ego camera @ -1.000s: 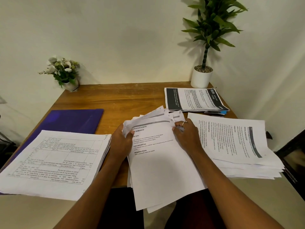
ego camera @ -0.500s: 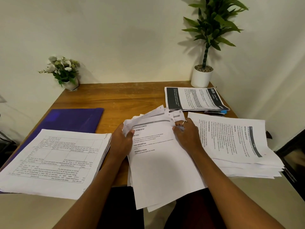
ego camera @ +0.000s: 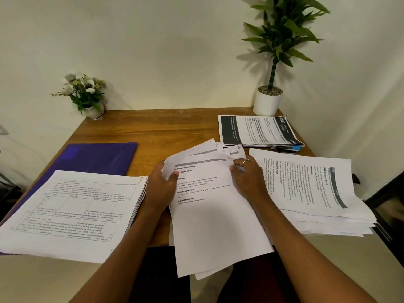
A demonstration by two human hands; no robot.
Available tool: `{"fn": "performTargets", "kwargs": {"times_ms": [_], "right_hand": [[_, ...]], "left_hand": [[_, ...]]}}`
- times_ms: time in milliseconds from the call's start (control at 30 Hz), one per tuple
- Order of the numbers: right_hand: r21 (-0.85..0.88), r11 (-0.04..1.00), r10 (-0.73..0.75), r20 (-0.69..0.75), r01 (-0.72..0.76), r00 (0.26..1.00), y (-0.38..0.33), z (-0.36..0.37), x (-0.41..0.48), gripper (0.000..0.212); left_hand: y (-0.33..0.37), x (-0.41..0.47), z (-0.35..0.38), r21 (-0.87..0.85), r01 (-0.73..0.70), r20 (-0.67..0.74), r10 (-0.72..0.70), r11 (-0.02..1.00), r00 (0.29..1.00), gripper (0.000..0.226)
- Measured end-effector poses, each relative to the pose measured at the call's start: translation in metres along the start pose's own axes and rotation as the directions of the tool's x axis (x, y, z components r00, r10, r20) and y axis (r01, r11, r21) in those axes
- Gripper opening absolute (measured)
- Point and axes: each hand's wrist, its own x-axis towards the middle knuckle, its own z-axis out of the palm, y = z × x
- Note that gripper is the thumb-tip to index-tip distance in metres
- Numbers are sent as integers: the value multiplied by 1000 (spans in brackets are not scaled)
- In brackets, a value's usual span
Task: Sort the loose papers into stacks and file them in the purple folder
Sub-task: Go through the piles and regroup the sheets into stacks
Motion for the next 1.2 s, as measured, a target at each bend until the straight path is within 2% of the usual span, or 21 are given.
{"fn": "performTargets", "kwargs": {"times_ms": [100, 200, 333, 500, 633, 767, 900, 1067, 1200], "right_hand": [[7, 1000, -25, -22, 25, 999, 3, 2, 0, 24], [21, 999, -36, -24, 36, 999, 6, 3, -1, 26], [243, 970, 3, -37, 7, 999, 0, -6, -1, 22], [405, 914, 75, -201, 13, 977, -2, -33, 13, 32], [408, 898, 0, -366, 161, 931, -19, -59, 25, 32], [398, 823, -114, -583, 405, 805, -50, -85, 31, 29], [444, 752, -81, -671, 487, 737, -75, -102, 37, 29], [513, 681, -21, -699, 522, 714, -96, -106, 39, 31], [632, 597, 69, -654, 494, 754, -103, -104, 40, 32]], "left_hand": [[-1, 1, 0, -10, -10, -3, 10, 1000, 1000, 65], [-1, 1, 1, 8, -11, 3, 11, 1000, 1000, 64], [-1, 1, 0, -2, -16, 12, 16, 1000, 1000, 62], [-5, 5, 0, -4, -25, 13, 25, 1000, 1000, 62], [-6, 6, 1, 13, -26, 21, 26, 1000, 999, 62], [-7, 8, 3, 24, -21, 27, 21, 999, 999, 62], [-8, 10, 3, 41, -18, 26, 17, 999, 1000, 62], [-9, 11, 3, 53, -41, 25, 39, 998, 999, 59], [-11, 12, 3, 53, -44, 29, 43, 998, 999, 58]]}}
